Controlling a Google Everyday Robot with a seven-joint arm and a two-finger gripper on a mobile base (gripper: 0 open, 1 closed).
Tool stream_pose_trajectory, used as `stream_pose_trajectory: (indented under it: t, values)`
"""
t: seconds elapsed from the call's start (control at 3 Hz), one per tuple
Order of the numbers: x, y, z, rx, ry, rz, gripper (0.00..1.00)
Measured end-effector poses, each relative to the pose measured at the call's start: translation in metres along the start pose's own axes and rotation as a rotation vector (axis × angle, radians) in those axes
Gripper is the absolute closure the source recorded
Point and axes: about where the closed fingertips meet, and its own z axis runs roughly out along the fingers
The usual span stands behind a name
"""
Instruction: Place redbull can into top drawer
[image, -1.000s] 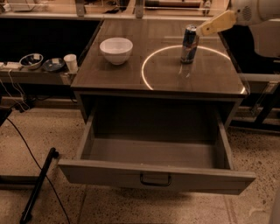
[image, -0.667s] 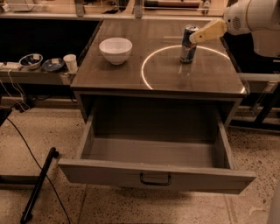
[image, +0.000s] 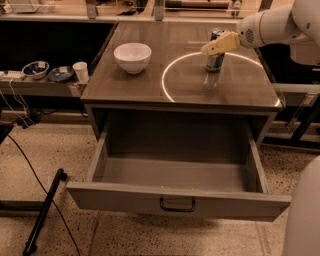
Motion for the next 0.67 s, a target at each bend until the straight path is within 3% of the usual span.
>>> stream_pose_trajectory:
  t: [0.67]
  values:
    - [-0.004, 0.002, 0.036, -0.046, -0.037, 0.066, 0.42]
